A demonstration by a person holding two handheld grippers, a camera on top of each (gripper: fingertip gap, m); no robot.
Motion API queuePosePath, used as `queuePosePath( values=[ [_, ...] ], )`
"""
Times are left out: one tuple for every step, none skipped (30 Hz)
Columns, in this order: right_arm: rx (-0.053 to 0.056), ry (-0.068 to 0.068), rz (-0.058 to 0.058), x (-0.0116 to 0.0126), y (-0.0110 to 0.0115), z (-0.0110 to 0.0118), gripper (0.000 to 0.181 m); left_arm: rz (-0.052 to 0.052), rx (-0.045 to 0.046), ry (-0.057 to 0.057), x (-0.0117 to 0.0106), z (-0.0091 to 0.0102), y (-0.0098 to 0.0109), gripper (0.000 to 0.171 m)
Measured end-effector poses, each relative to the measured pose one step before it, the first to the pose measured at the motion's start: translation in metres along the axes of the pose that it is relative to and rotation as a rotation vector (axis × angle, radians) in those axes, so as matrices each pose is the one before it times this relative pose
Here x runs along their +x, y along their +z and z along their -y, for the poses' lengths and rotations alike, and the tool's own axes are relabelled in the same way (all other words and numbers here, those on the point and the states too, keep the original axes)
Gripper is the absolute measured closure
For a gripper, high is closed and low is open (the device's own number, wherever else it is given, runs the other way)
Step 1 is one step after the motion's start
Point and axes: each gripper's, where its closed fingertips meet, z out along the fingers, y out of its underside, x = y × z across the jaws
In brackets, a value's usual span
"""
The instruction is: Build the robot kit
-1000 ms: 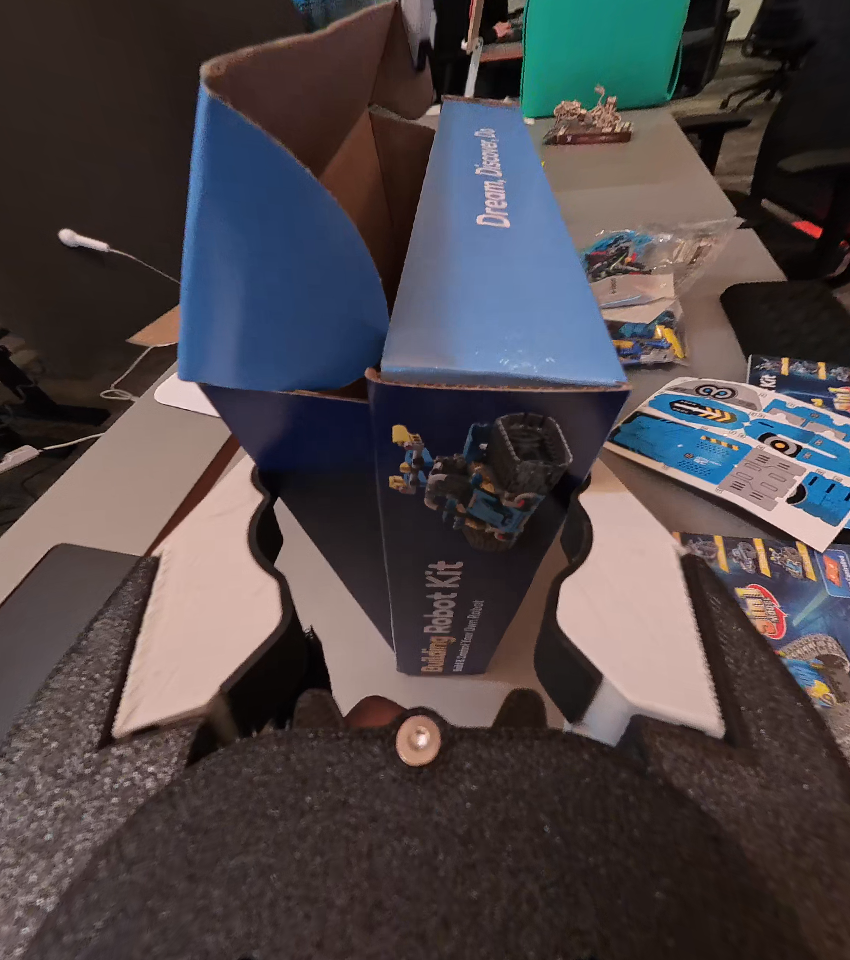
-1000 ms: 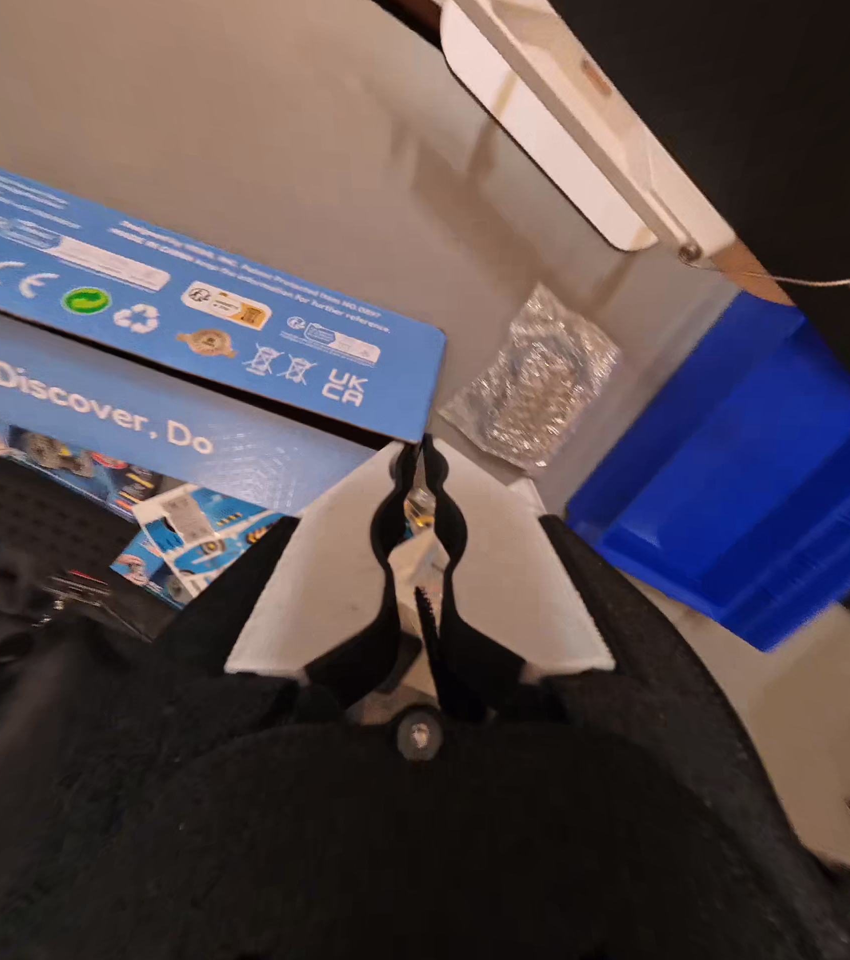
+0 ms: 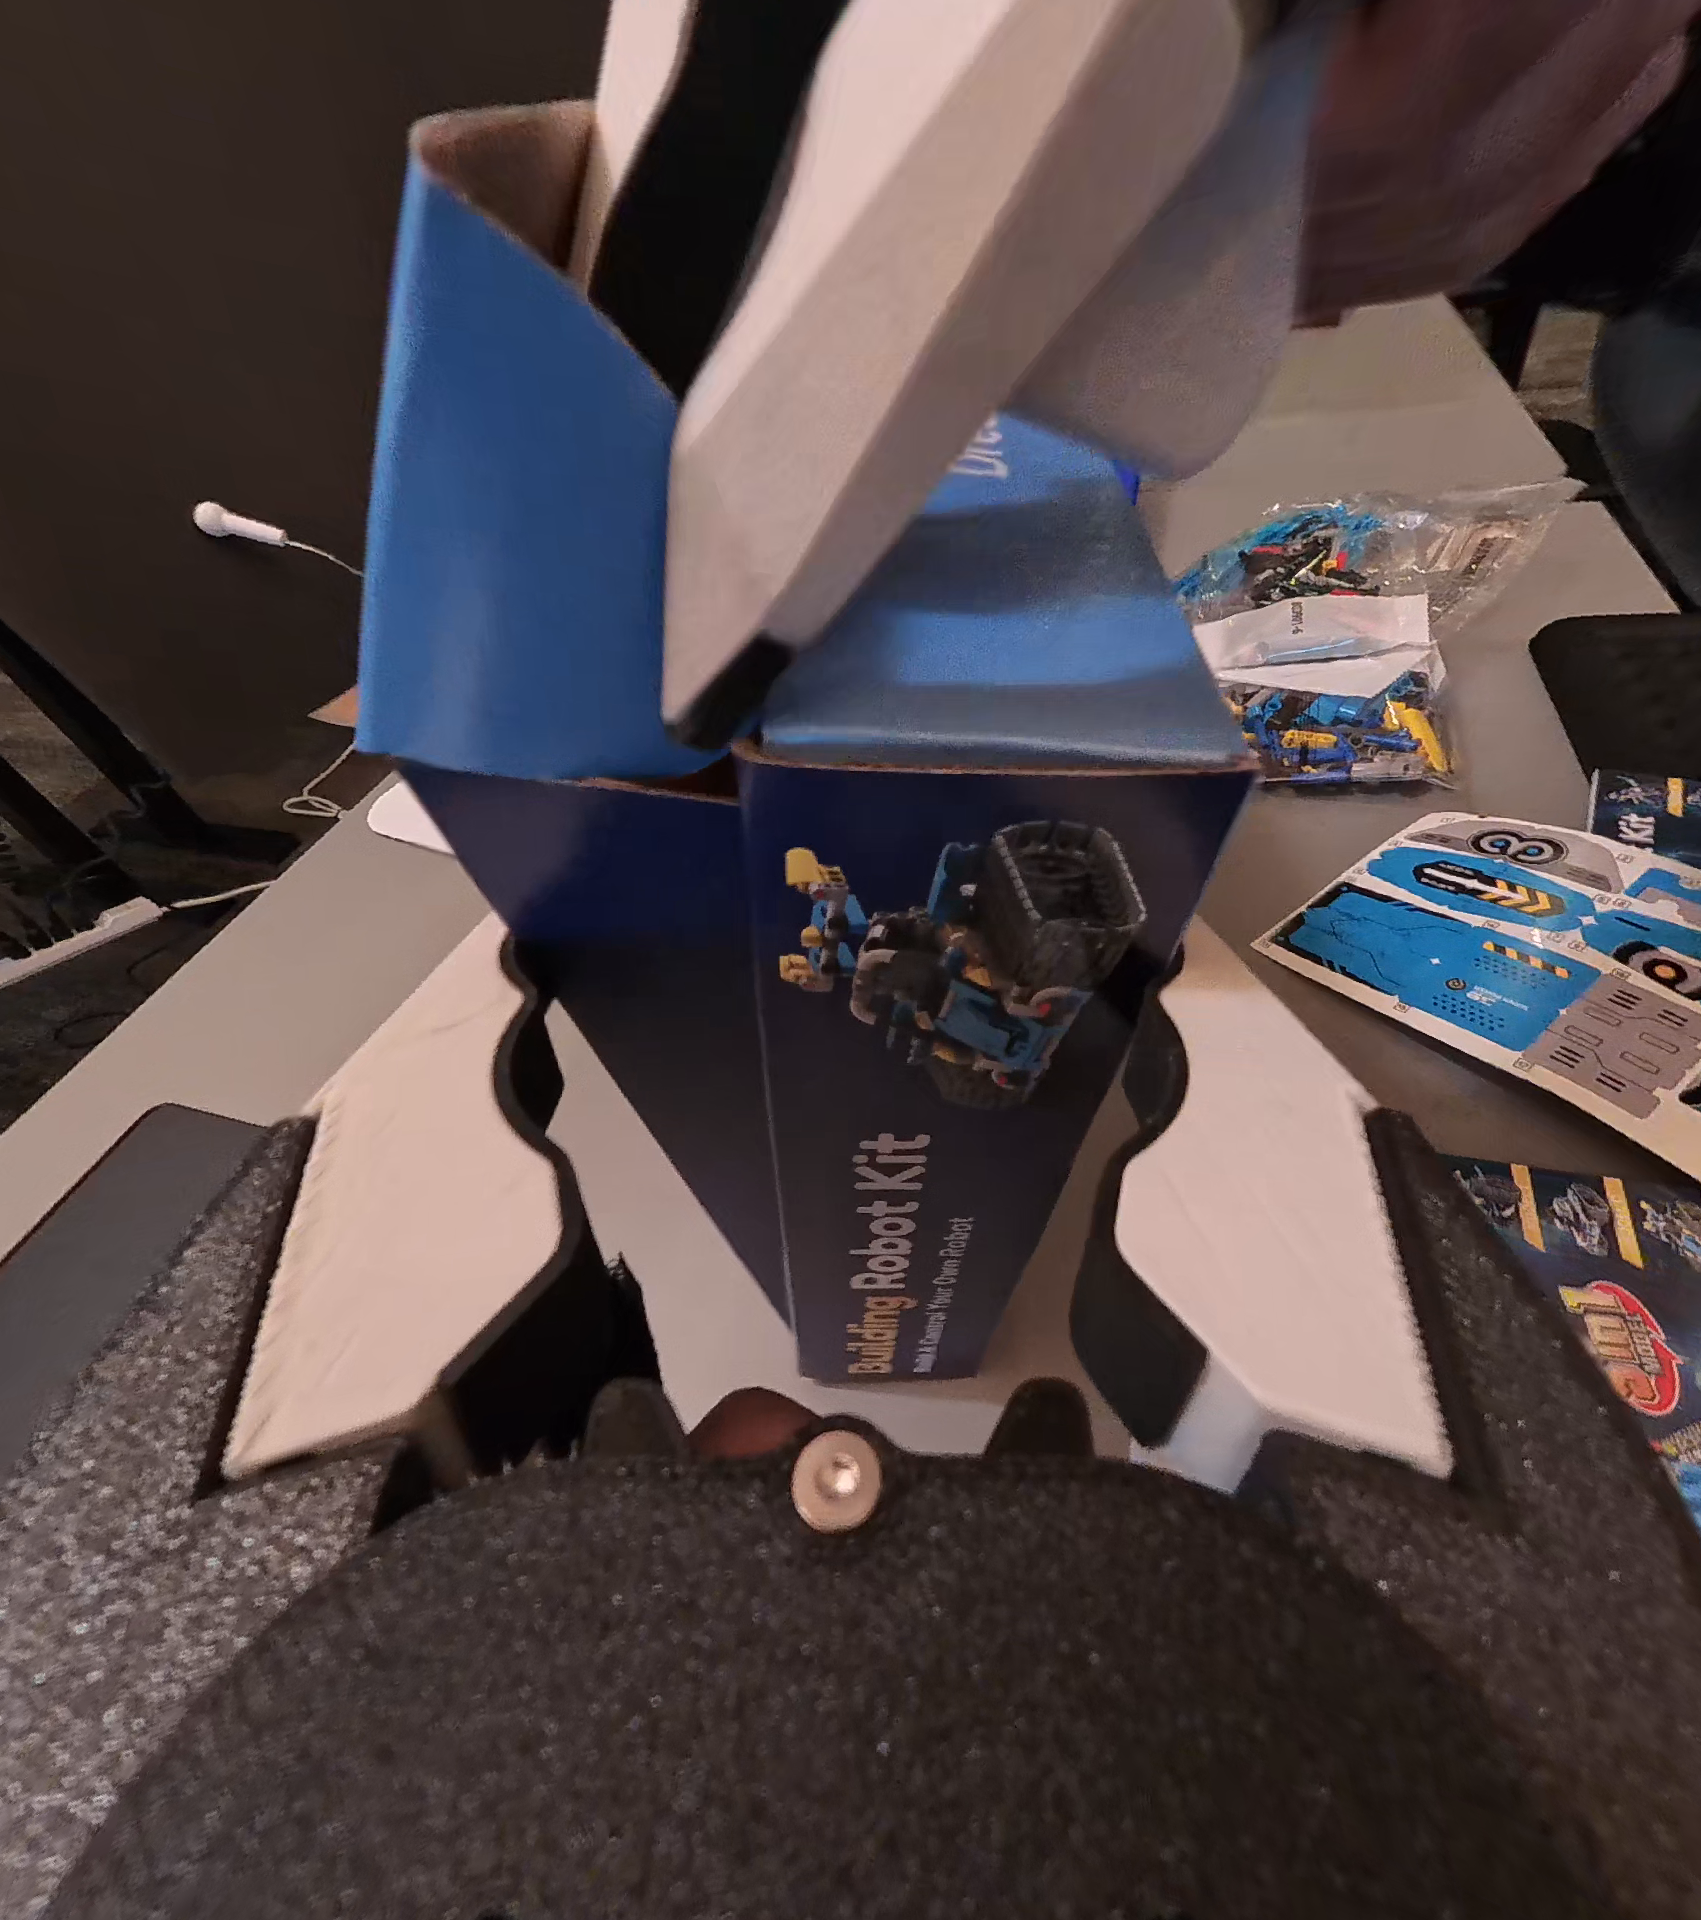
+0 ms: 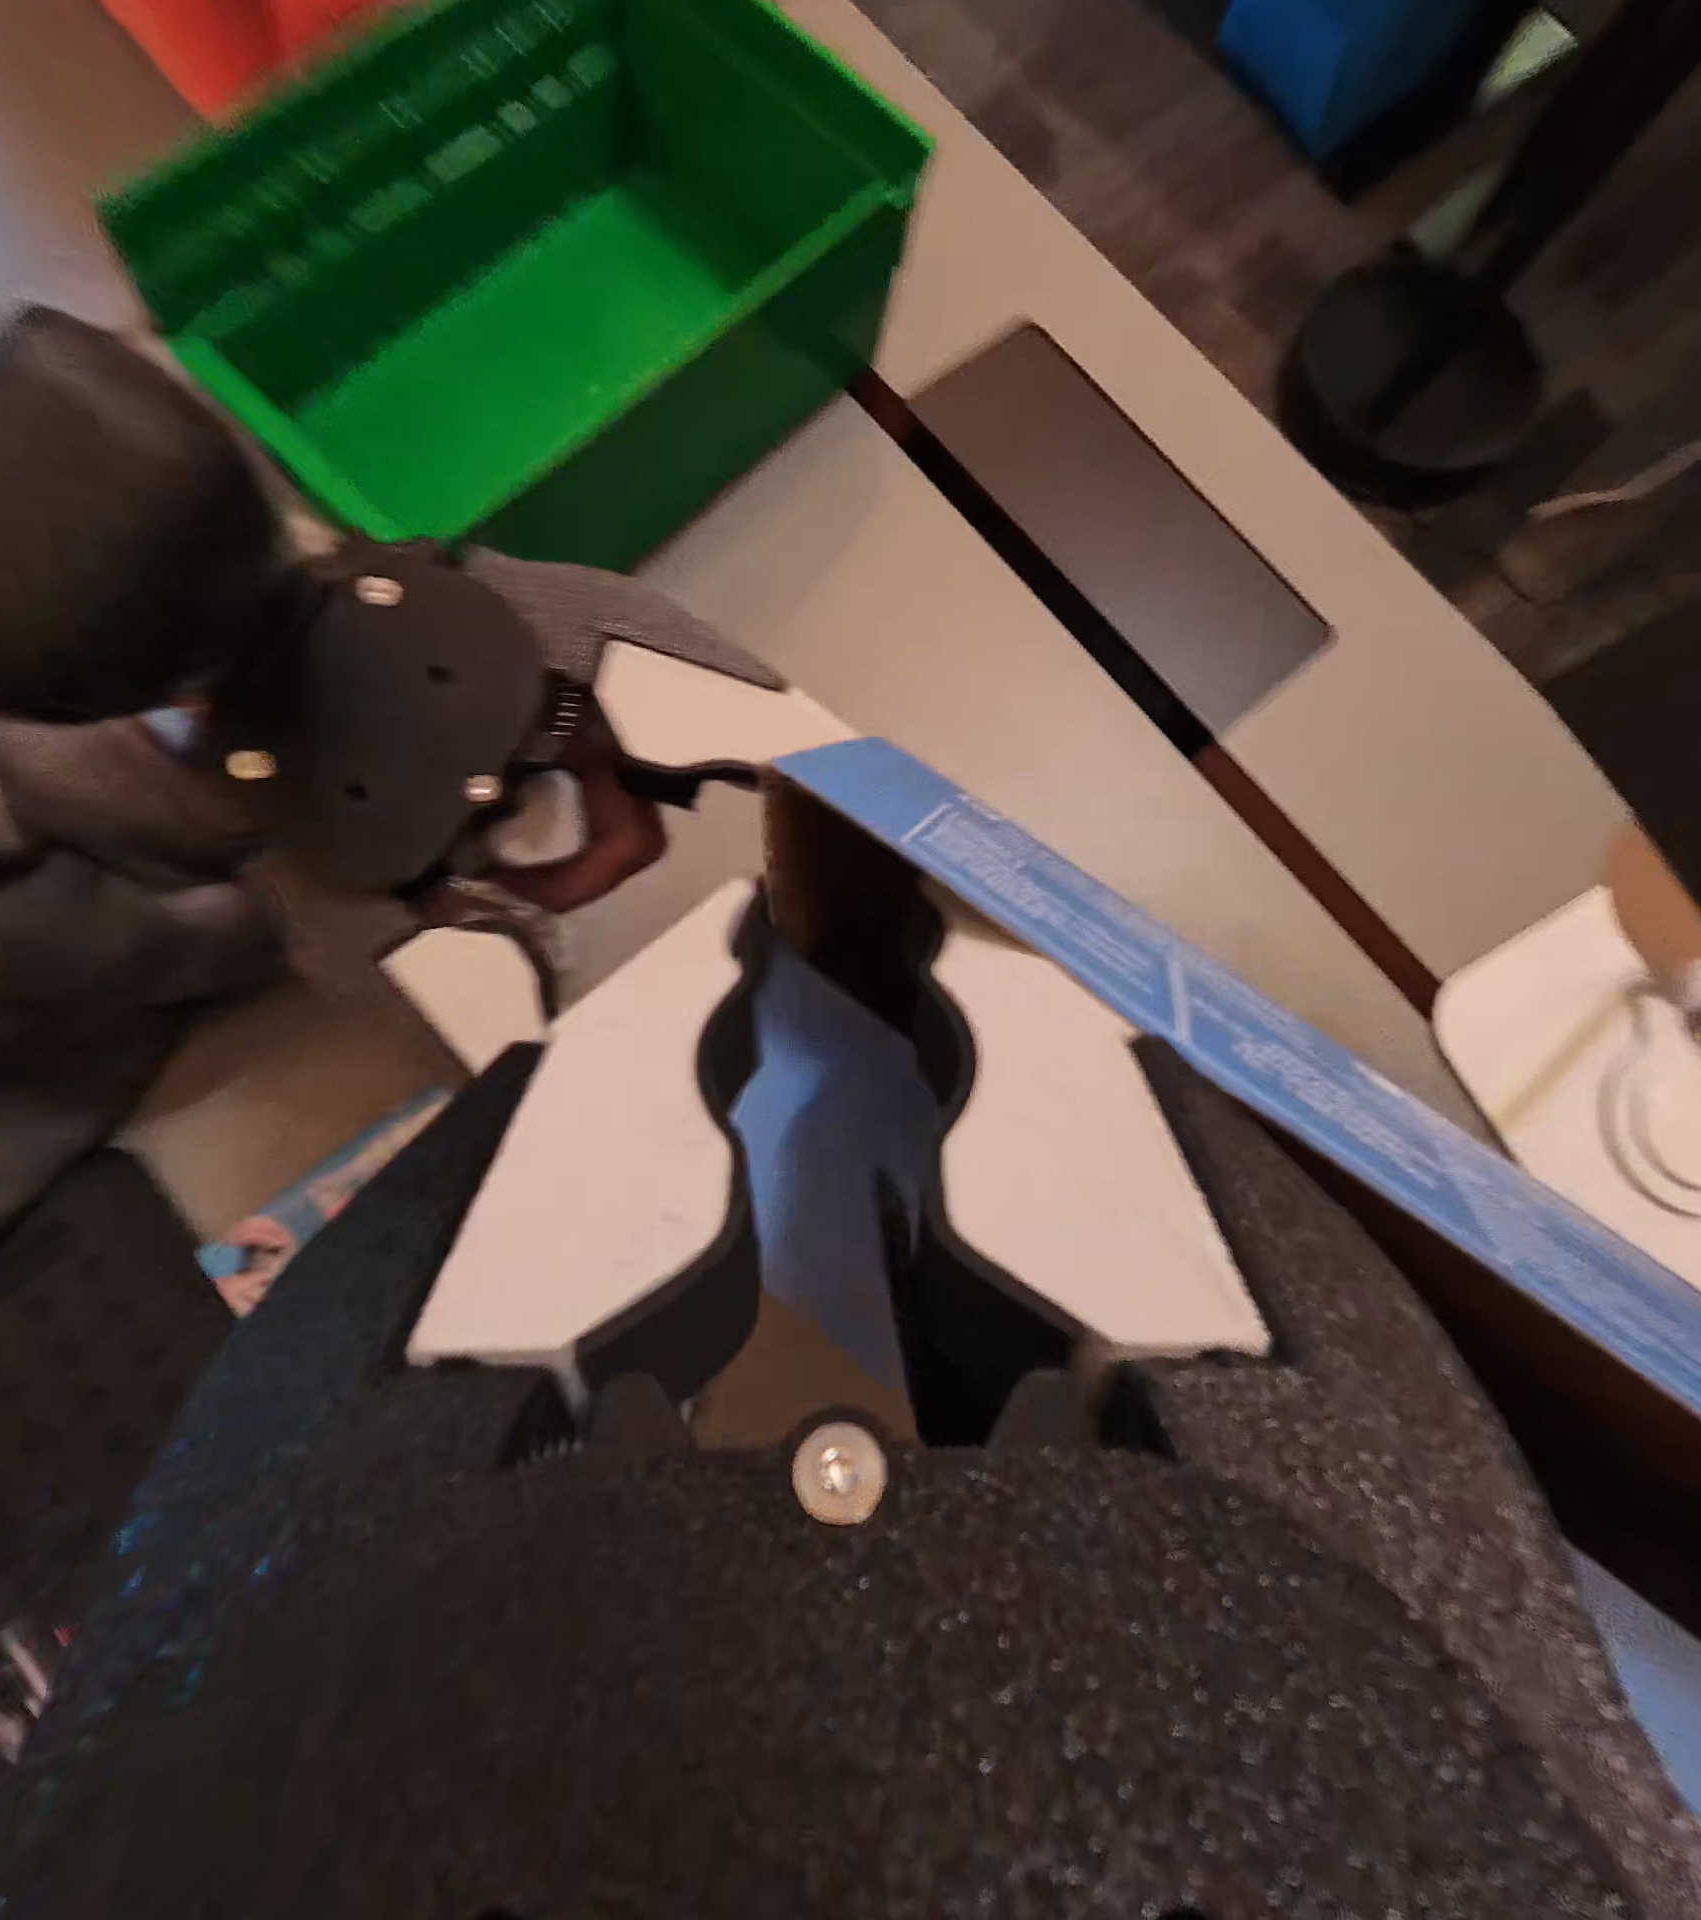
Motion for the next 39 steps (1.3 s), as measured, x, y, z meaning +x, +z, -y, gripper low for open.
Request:
queuePosePath(
  values=[
    [-0.0167,-0.0190,0.0135,-0.00119,0.00310,0.00220,0.168,-0.0007,-0.00036,-0.0269,-0.00166,-0.00037,0.00050,0.059],
    [-0.0166,-0.0137,0.0099,-0.00183,0.00128,0.00180,0.176,-0.0004,0.00987,-0.0187,-0.00122,0.00053,0.00038,0.059],
    [-0.0265,-0.0245,-0.0198,0.00184,0.00001,0.00016,0.177,-0.0001,0.01430,-0.0107,-0.00092,0.00077,0.00031,0.059],
    [-0.0303,-0.0133,-0.0153,0.00037,-0.00054,-0.00027,0.178,-0.0029,0.00848,-0.0032,0.00006,0.00005,0.00031,0.059],
    [-0.0272,0.0117,-0.0025,0.00007,-0.00115,0.00070,0.179,-0.0011,-0.00106,0.0042,0.00012,-0.00119,0.00025,0.060],
    [-0.0257,0.0303,0.0085,0.00074,-0.00207,0.00168,0.180,-0.0015,0.00561,-0.0025,-0.00005,0.00041,-0.00021,0.063],
    [-0.0278,0.0197,0.0123,0.00100,-0.00204,0.00144,0.181,-0.0002,0.00780,-0.0061,-0.00034,0.00124,-0.00044,0.065],
    [-0.0263,0.0126,0.0139,0.00057,-0.00095,0.00137,0.181,0.0053,0.01191,-0.0084,-0.00112,0.00236,-0.00045,0.065],
    [-0.0263,0.0125,0.0119,0.00057,-0.00005,0.00090,0.181,0.0038,0.00182,-0.0092,-0.00075,0.00096,-0.00018,0.064],
    [-0.0300,0.0081,0.0122,0.00009,0.00027,0.00001,0.181,0.0033,-0.00291,-0.0017,-0.00038,-0.00011,0.00028,0.064],
    [-0.0288,0.0138,0.0102,-0.00034,0.00005,-0.00040,0.180,0.0066,-0.00208,0.0066,-0.00062,-0.00016,0.00030,0.064],
    [-0.0212,0.0294,0.0045,-0.00069,0.00003,0.00008,0.180,0.0085,-0.00168,0.0040,-0.00104,-0.00026,0.00064,0.064],
    [-0.0227,0.0337,-0.0091,0.00002,0.00023,-0.00137,0.180,0.0082,-0.00445,0.0070,-0.00077,-0.00085,0.00079,0.064],
    [-0.0143,0.0227,-0.0189,0.00030,0.00022,-0.00175,0.180,0.0107,-0.00681,0.0159,-0.00059,-0.00119,0.00101,0.064],
    [-0.0089,0.0178,-0.0231,0.00027,-0.00006,-0.00200,0.180,0.0090,-0.00969,0.0157,-0.00042,-0.00161,0.00108,0.064],
    [-0.0057,0.0136,-0.0100,-0.00088,-0.00089,-0.00144,0.180,-0.0042,-0.00083,-0.0013,0.00142,-0.00005,0.00080,0.064],
    [0.0039,0.0067,0.0084,-0.00194,-0.00154,0.00014,0.180,-0.0075,-0.00110,-0.0153,0.00119,-0.00008,0.00060,0.064],
    [0.0040,0.0076,0.0166,-0.00208,-0.00180,0.00115,0.180,-0.0063,0.00103,-0.0213,0.00035,0.00024,0.00071,0.064],
    [0.0041,0.0090,0.0178,-0.00123,-0.00284,0.00165,0.180,-0.0014,0.00597,-0.0196,-0.00046,0.00065,0.00011,0.064],
    [0.0060,0.0118,0.0064,0.00045,-0.00197,0.00194,0.180,0.0030,0.00594,-0.0084,-0.00114,0.00071,-0.00036,0.063],
    [-0.0011,0.0029,-0.0009,-0.00043,0.00105,0.00010,0.180,-0.0001,-0.00566,0.0008,-0.00025,-0.00065,-0.00019,0.063],
    [-0.0129,-0.0097,0.0000,-0.00150,0.00237,-0.00289,0.180,0.0029,-0.02097,0.0153,0.00040,-0.00328,0.00117,0.061],
    [-0.0158,-0.0123,-0.0078,-0.00032,0.00185,-0.00396,0.180,0.0050,-0.01627,0.0227,0.00104,-0.00317,0.00194,0.061],
    [-0.0029,-0.0124,-0.0171,0.00134,0.00066,-0.00239,0.180,0.0038,0.00216,0.0051,0.00023,-0.00053,0.00182,0.061],
    [0.0114,-0.0094,-0.0105,0.00068,-0.00159,-0.00054,0.180,-0.0075,0.01034,-0.0055,0.00091,0.00106,0.00057,0.063],
    [0.0091,-0.0030,-0.0003,-0.00049,-0.00153,-0.00127,0.180,-0.0069,0.00588,0.0033,0.00112,0.00051,-0.00014,0.063],
    [0.0083,0.0044,0.0062,-0.00101,-0.00127,-0.00153,0.180,-0.0055,-0.00704,0.0045,0.00100,-0.00084,-0.00006,0.061],
    [0.0071,0.0048,0.0031,0.00000,-0.00108,-0.00148,0.180,-0.0012,-0.00872,-0.0002,0.00061,-0.00061,0.00046,0.061],
    [0.0068,0.0084,0.0022,0.00078,-0.00104,-0.00056,0.180,0.0022,0.00025,-0.0043,0.00019,0.00048,0.00091,0.061],
    [0.0075,0.0089,0.0056,0.00096,-0.00123,0.00056,0.180,0.0021,0.01136,-0.0121,0.00000,0.00190,0.00092,0.061],
    [0.0040,0.0141,0.0095,0.00163,-0.00116,0.00096,0.180,0.0023,0.00770,-0.0212,-0.00057,0.00143,0.00114,0.063],
    [0.0006,0.0137,0.0173,0.00056,-0.00110,0.00083,0.180,0.0010,0.00249,-0.0210,-0.00078,0.00037,0.00103,0.062],
    [-0.0019,0.0085,0.0252,-0.00100,-0.00141,-0.00015,0.180,-0.0026,-0.00150,-0.0200,-0.00065,-0.00050,0.00058,0.060],
    [0.0030,-0.0024,0.0150,-0.00042,-0.00162,-0.00046,0.180,0.0010,-0.00368,-0.0173,-0.00180,-0.00071,0.00021,0.058],
    [0.0053,0.0007,0.0069,0.00026,-0.00163,-0.00050,0.180,0.0127,-0.00093,-0.0049,-0.00337,-0.00051,-0.00004,0.057],
    [0.0051,0.0024,0.0052,0.00013,-0.00122,-0.00084,0.180,0.0197,0.00626,0.0109,-0.00328,0.00043,0.00017,0.057],
    [0.0026,-0.0018,0.0071,-0.00042,-0.00049,-0.00154,0.180,0.0149,0.00699,0.0177,-0.00138,0.00045,0.00026,0.057],
    [-0.0002,0.0000,0.0042,0.00015,-0.00064,-0.00173,0.180,0.0062,0.00761,0.0163,0.00084,0.00096,0.00065,0.057],
    [0.0052,-0.0002,-0.0017,0.00074,-0.00131,-0.00067,0.180,0.0115,0.02444,0.0223,0.00096,0.00380,0.00052,0.058]
  ],
)
